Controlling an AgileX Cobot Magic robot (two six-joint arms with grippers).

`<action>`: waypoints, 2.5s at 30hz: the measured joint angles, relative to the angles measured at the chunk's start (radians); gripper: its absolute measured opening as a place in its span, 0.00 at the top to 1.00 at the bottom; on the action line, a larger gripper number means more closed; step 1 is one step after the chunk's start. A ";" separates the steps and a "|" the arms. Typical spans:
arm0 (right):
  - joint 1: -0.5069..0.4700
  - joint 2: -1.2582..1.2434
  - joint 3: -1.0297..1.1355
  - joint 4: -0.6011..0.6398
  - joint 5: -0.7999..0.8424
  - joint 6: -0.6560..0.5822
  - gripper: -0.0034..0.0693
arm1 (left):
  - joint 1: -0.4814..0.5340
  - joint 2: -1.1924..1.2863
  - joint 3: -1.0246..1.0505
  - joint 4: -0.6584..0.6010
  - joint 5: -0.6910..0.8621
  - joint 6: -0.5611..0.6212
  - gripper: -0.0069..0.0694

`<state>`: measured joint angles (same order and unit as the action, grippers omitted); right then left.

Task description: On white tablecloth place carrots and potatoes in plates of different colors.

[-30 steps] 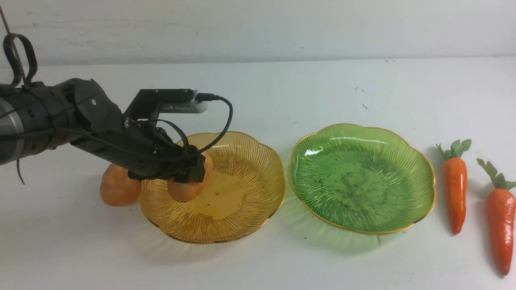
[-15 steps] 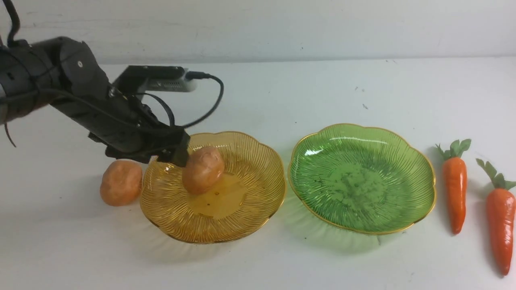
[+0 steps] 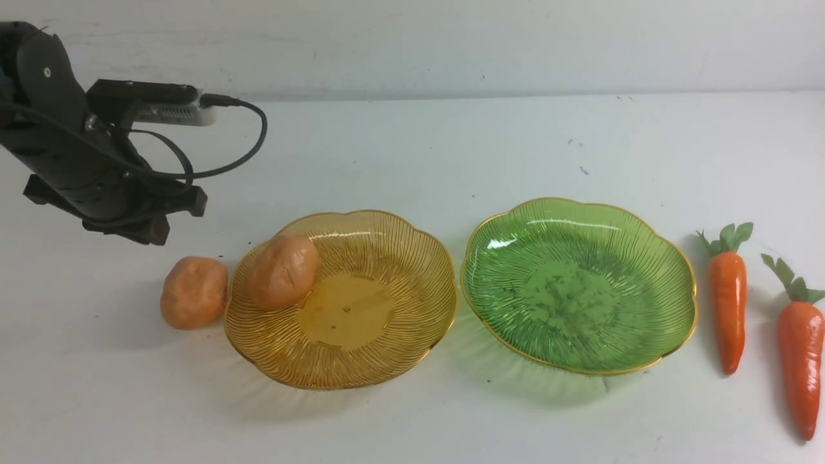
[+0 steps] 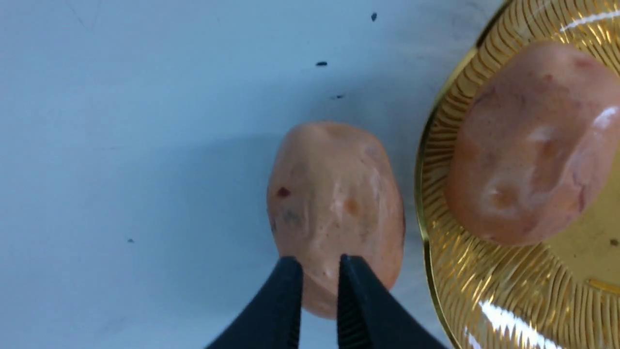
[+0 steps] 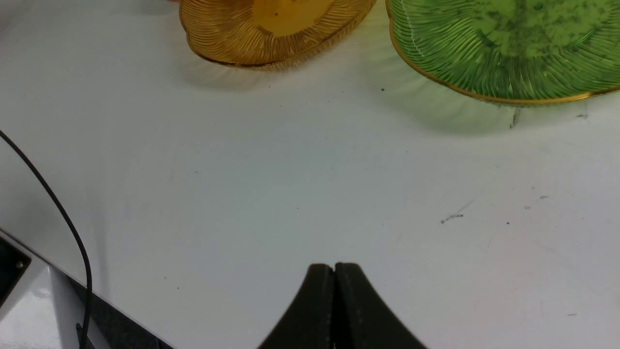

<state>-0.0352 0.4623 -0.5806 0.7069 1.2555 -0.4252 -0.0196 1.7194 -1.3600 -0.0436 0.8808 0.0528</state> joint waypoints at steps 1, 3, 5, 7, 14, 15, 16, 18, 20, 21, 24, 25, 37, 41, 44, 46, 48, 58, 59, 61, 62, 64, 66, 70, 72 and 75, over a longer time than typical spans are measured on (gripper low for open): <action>0.000 0.000 0.000 0.000 0.000 0.000 0.97 | 0.000 0.006 0.000 0.000 -0.006 0.000 0.69; 0.000 0.000 0.000 0.000 0.000 0.000 0.97 | 0.000 0.022 0.000 0.000 -0.008 0.000 0.61; 0.000 0.000 0.000 0.000 0.000 0.000 0.97 | 0.000 0.051 0.000 0.000 -0.009 0.000 0.45; 0.000 0.000 0.000 0.000 0.000 0.000 0.97 | 0.000 0.068 0.000 0.000 -0.011 0.000 0.37; 0.000 0.000 0.000 0.000 0.000 0.000 0.97 | 0.000 0.159 0.000 0.000 -0.023 -0.001 0.14; 0.000 0.000 0.000 0.000 0.000 0.000 0.97 | 0.000 0.168 0.000 0.000 -0.026 -0.001 0.13; 0.000 0.000 0.000 0.000 0.000 0.000 0.97 | 0.000 0.176 0.000 0.000 -0.027 -0.001 0.13; 0.000 0.000 0.000 0.000 0.000 0.000 0.97 | 0.000 0.198 0.000 0.003 -0.032 -0.001 0.13; 0.000 0.000 0.000 0.000 0.000 0.000 0.97 | 0.000 0.206 0.000 0.003 -0.033 -0.001 0.14; 0.000 0.000 0.000 0.000 0.000 0.000 0.97 | 0.000 0.213 0.000 0.003 -0.035 -0.001 0.16; 0.000 0.000 0.000 0.000 0.000 0.000 0.97 | 0.000 0.228 -0.004 0.004 -0.036 -0.001 0.24; 0.000 0.000 0.000 0.000 0.000 0.000 0.97 | 0.000 0.229 -0.005 0.004 -0.035 -0.001 0.28; 0.000 0.000 0.000 0.000 0.000 0.000 0.97 | -0.038 0.156 -0.171 -0.098 0.192 0.040 0.41; 0.000 0.000 0.000 0.000 0.000 0.001 0.97 | -0.120 0.112 -0.179 -0.235 0.278 0.183 0.41; 0.000 0.000 0.000 0.000 -0.001 0.028 0.97 | -0.206 0.111 -0.179 -0.305 0.319 0.295 0.41; 0.000 0.007 0.000 0.000 -0.007 0.072 0.97 | -0.269 0.123 -0.179 -0.325 0.325 0.355 0.41; 0.000 0.025 0.000 0.000 -0.011 0.114 0.97 | -0.309 0.136 -0.179 -0.326 0.315 0.376 0.41; 0.000 0.055 -0.117 -0.127 0.008 0.198 0.97 | -0.416 0.218 -0.179 -0.120 0.121 0.222 0.19; 0.000 0.062 -0.147 -0.159 0.008 0.213 0.97 | -0.416 0.219 -0.179 -0.089 0.121 0.191 0.14; 0.000 0.084 -0.217 -0.222 0.010 0.263 0.97 | -0.416 0.219 -0.179 -0.057 0.120 0.155 0.09; 0.000 0.101 -0.249 -0.258 0.011 0.292 0.97 | -0.416 0.219 -0.179 -0.051 0.121 0.148 0.08; 0.000 0.150 -0.305 -0.331 0.012 0.341 0.97 | -0.416 0.219 -0.179 -0.046 0.128 0.141 0.08; 0.000 0.188 -0.329 -0.373 0.013 0.361 0.97 | -0.416 0.219 -0.179 -0.044 0.134 0.139 0.08; 0.000 0.313 -0.383 -0.486 0.013 0.419 0.97 | -0.416 0.219 -0.204 -0.037 0.189 0.110 0.24; 0.000 0.389 -0.400 -0.539 0.012 0.462 0.97 | -0.416 0.217 -0.225 -0.032 0.230 0.096 0.40; 0.000 0.496 -0.417 -0.581 0.007 0.516 0.95 | -0.416 0.179 -0.250 -0.028 0.294 0.088 0.75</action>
<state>-0.0352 0.9587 -0.9980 0.1256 1.2627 0.0913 -0.4355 1.8988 -1.6099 -0.0712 1.1752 0.1412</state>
